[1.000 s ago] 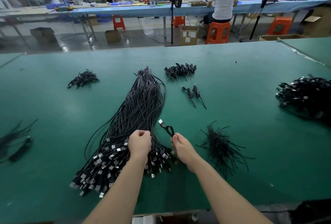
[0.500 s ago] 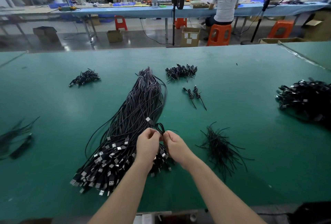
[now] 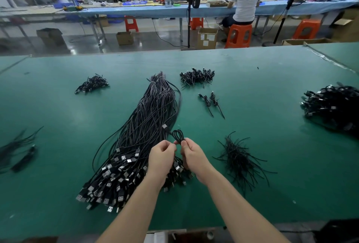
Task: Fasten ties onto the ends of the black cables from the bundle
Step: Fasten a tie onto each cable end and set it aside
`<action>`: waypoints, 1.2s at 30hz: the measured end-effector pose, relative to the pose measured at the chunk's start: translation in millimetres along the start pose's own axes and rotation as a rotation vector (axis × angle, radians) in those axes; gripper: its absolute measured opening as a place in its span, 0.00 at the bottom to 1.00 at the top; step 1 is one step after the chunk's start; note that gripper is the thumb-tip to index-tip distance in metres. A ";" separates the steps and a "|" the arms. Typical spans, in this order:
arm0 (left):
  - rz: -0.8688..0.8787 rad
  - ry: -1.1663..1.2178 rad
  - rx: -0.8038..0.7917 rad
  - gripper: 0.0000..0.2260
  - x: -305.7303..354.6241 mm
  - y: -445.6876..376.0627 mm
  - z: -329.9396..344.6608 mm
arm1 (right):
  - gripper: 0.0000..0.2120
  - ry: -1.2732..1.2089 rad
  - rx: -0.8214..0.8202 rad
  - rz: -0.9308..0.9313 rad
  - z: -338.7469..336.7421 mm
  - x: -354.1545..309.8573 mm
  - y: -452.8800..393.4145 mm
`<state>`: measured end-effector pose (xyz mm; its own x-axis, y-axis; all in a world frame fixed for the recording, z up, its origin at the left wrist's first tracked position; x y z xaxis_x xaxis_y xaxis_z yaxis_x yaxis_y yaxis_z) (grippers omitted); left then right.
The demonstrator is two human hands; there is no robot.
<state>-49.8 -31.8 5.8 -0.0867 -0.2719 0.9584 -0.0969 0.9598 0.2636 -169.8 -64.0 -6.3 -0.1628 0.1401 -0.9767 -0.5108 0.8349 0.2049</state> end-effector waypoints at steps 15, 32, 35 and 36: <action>0.545 -0.824 0.050 0.03 3.6 7.2 -11.3 | 0.11 -0.107 -0.062 0.086 -5.1 -8.0 6.2; 0.596 -1.047 -0.118 0.07 37.1 7.3 -14.5 | 0.12 0.112 -0.308 0.092 -7.7 -21.8 12.6; 0.490 -0.854 -0.221 0.12 43.3 8.9 -22.5 | 0.12 0.022 -0.317 0.144 -14.9 -24.6 11.9; 0.475 -0.850 -0.263 0.14 44.1 9.6 -23.9 | 0.12 -0.016 -0.336 0.166 -17.7 -25.1 11.9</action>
<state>-30.8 -32.9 53.2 -0.7476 0.2813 0.6017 0.3445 0.9387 -0.0110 -186.7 -67.0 21.9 -0.2552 0.2697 -0.9285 -0.7274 0.5792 0.3681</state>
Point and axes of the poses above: each hand's wrist, its own y-axis away from the middle knuckle, its own z-axis out of the palm, x = y × z, the point moved 2 cm from there along -y, towards the middle knuckle, and after that the axes turned 15 degrees about -x, right-handed, at the moved point
